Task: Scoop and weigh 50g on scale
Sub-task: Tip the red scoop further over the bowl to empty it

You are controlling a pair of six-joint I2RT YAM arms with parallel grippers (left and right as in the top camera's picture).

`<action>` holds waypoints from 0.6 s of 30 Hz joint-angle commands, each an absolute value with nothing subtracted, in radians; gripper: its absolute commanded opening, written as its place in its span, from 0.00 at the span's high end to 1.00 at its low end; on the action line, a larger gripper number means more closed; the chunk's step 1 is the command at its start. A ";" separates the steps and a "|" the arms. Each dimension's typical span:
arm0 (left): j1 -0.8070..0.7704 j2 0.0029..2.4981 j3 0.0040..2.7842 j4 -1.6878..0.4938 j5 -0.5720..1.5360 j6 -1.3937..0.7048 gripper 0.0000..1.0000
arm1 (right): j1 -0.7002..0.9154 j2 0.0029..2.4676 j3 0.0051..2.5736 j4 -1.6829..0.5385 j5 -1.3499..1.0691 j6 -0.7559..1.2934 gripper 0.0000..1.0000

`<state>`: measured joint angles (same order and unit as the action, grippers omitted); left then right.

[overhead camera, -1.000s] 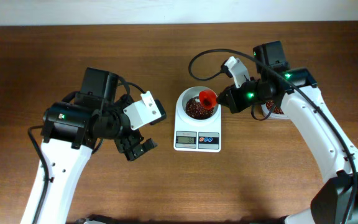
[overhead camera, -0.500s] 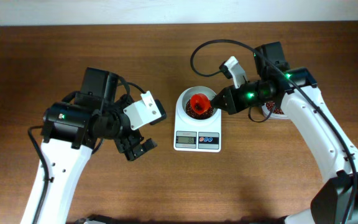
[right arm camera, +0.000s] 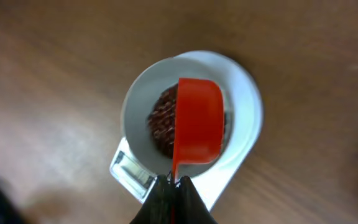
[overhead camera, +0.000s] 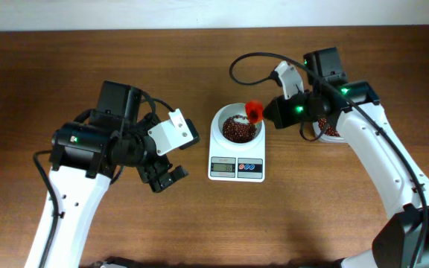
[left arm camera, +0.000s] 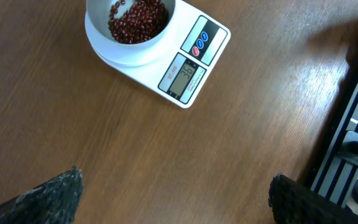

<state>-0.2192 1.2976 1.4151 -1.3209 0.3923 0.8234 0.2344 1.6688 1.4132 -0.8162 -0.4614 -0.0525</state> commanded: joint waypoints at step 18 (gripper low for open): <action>-0.215 1.280 1.408 -1.322 0.396 0.832 0.01 | 0.472 1.639 1.459 -0.859 -0.017 -0.055 0.96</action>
